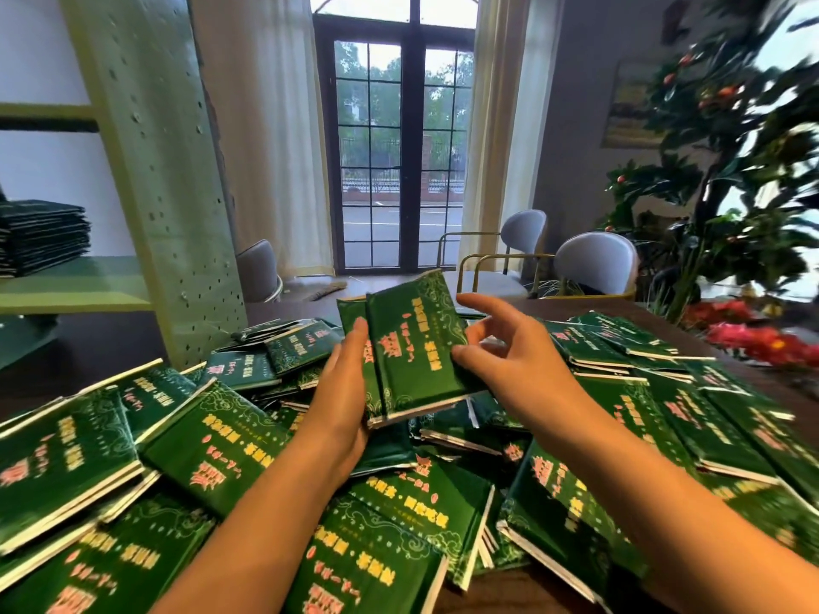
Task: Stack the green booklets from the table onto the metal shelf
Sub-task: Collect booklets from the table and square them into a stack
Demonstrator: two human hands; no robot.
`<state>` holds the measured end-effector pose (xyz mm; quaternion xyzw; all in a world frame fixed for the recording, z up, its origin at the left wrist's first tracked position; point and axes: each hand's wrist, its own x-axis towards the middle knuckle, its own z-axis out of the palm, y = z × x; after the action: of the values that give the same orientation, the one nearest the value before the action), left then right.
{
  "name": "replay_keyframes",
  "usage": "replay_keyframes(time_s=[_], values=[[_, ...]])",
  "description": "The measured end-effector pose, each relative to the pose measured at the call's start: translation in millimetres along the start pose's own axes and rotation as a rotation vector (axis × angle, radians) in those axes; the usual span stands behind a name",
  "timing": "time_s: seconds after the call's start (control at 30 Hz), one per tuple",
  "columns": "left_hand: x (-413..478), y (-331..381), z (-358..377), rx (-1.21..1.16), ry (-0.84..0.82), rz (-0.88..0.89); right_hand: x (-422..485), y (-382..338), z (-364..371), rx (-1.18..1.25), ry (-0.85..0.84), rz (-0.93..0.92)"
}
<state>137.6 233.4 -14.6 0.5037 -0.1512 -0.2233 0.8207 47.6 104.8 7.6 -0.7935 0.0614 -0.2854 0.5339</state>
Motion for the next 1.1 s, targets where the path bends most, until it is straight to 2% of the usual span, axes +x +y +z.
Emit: replay_keyframes(time_s=[0.13,0.3,0.47,0.5,0.6,0.7,0.83,0.9,1.1], values=[[-5,-1,2,0.016,-0.09,-0.012,-6,-1,10,-0.086,0.066,-0.069],[-10,-7,5,0.122,-0.105,0.005,-11,2,9,-0.238,0.052,-0.126],[-11,-11,7,0.107,-0.133,-0.088,-17,7,-16,-0.357,0.084,-0.092],[-12,-13,8,0.101,-0.144,-0.11,-19,10,-25,-0.472,0.098,-0.098],[-15,-18,10,0.088,-0.182,-0.168,-26,21,-47,-1.063,0.065,-0.068],[-15,-22,11,0.084,-0.199,-0.188,-36,31,-61,-1.325,0.009,0.086],[-15,-25,13,0.09,-0.198,-0.176,-47,40,-73,-1.392,0.021,0.298],[-16,-26,13,0.091,-0.192,-0.168,-49,42,-76,-1.394,0.0,0.347],[-17,-25,12,0.096,-0.174,-0.16,-50,46,-74,-1.195,0.009,0.247]])
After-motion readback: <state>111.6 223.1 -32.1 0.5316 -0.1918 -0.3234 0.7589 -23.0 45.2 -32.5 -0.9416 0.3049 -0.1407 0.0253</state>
